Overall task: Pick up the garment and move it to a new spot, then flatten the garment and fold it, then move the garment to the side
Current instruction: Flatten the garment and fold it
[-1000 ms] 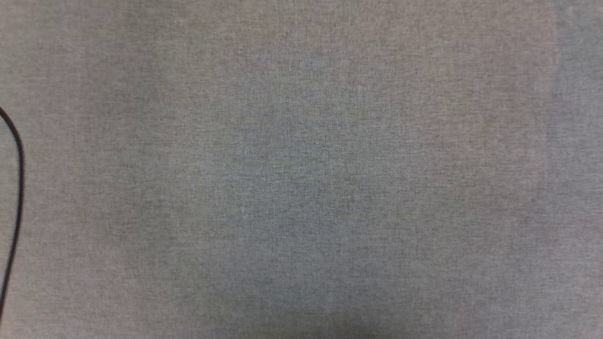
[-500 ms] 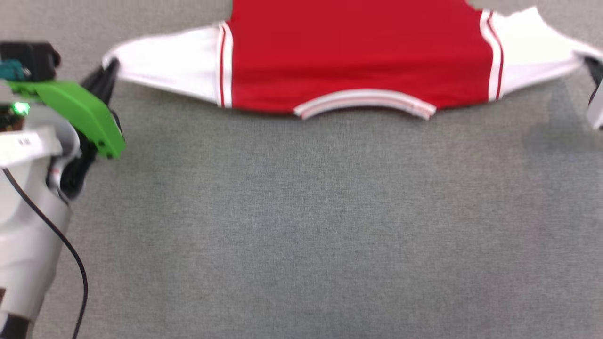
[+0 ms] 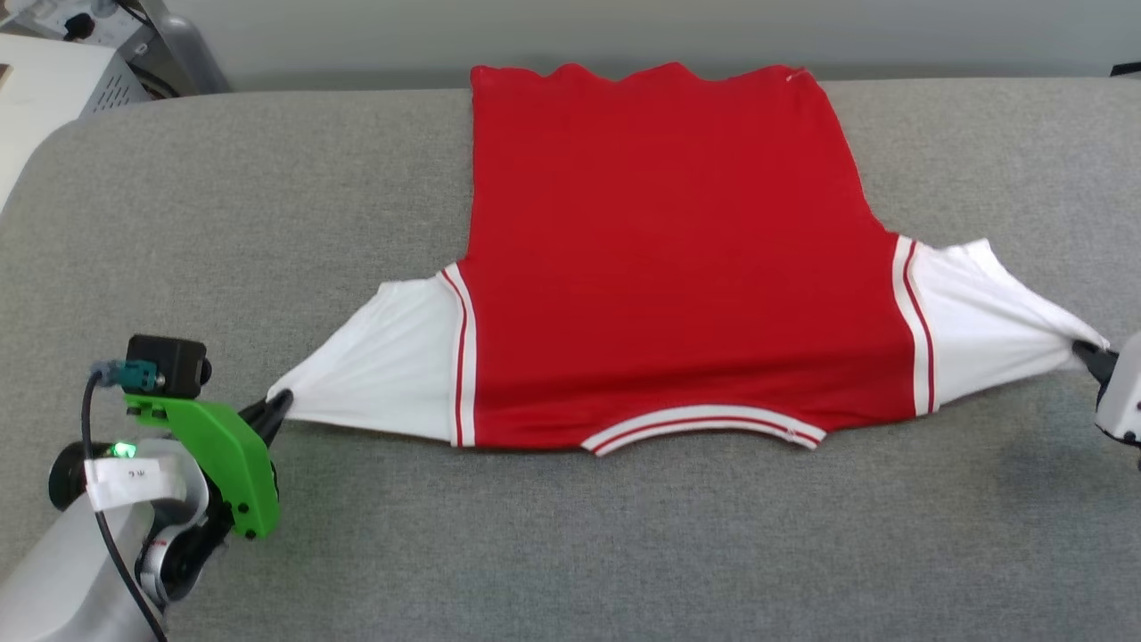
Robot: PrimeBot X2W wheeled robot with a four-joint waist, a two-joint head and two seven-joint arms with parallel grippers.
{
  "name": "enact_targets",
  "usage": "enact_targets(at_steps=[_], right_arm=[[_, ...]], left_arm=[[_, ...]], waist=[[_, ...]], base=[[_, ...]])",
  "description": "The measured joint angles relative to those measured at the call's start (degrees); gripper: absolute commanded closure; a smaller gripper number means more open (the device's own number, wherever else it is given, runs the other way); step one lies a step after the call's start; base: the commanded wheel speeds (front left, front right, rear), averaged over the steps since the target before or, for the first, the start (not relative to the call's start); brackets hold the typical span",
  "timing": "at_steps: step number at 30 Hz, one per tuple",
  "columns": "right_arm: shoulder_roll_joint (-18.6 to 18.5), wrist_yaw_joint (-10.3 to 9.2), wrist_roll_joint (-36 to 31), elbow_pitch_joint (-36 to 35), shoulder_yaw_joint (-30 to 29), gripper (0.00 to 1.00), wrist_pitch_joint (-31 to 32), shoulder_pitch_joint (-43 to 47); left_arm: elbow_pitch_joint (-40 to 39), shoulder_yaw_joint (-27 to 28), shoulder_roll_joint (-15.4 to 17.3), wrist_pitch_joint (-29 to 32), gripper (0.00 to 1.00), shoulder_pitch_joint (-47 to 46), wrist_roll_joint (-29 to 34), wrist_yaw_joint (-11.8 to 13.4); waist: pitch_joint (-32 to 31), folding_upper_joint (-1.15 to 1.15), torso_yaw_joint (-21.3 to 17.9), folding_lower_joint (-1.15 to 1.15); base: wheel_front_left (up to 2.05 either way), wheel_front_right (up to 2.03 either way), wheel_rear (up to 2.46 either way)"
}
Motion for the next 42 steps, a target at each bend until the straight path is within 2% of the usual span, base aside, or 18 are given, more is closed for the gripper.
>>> enact_targets(at_steps=[11, 18, 23, 27, 29, 34, 39, 42], right_arm=[[0.4, -0.02, 3.1, -13.6, -10.0, 1.00, 11.3, 19.0], [3.9, -0.07, 2.8, -24.3, -16.9, 1.00, 18.4, 30.3], [7.4, -0.08, 1.6, -29.2, -19.7, 1.00, 20.8, 32.0], [8.6, -0.08, 0.4, -32.1, -20.9, 1.00, 23.0, 32.0], [9.1, -0.08, -0.1, -33.1, -22.2, 0.00, 24.3, 31.7], [10.0, -0.49, 0.3, -38.6, -22.8, 0.00, 27.5, 28.7], [9.7, -0.49, 1.8, -45.1, -21.1, 0.00, 29.9, 21.6], [8.7, -0.49, 1.6, -46.6, -19.5, 0.00, 31.5, 16.4]], left_arm=[[-14.9, 0.2, 3.6, 3.9, 1.00, 16.4, -5.0, 5.8], [-22.7, 0.2, 5.7, 6.3, 1.00, 24.3, -7.9, 8.9], [-25.4, 0.2, 5.7, 6.6, 1.00, 25.3, -8.5, 9.8], [-27.5, 0.2, 5.7, 6.7, 1.00, 25.2, -8.5, 10.0], [-29.0, 0.1, 5.9, 7.1, 1.00, 25.1, -8.1, 10.2], [-33.4, 0.0, 6.7, 7.7, 1.00, 24.5, -6.7, 11.7], [-40.1, -0.5, 7.7, 9.7, 1.00, 24.4, -6.2, 13.2], [-44.2, -0.5, 8.1, 10.4, 1.00, 23.8, -5.6, 14.3]], waist=[[-5.6, 0.00, -0.3, 0.00], [-6.6, 0.00, -0.6, 0.00], [-6.0, 0.00, -0.4, 0.00], [-5.3, 0.00, -0.2, 0.00], [-4.8, 0.00, 0.1, 0.00], [-2.9, 0.00, 0.8, 0.00], [0.1, 0.00, 1.9, 0.00], [2.2, 0.00, 2.8, 0.00]], base=[[0.00, 0.00, 0.00], [0.00, 0.00, 0.00], [0.00, 0.00, 0.00], [0.00, 0.00, 0.00], [0.00, 0.00, 0.00], [0.00, 0.00, 0.00], [0.00, 0.00, 0.00], [0.00, 0.00, 0.00]])
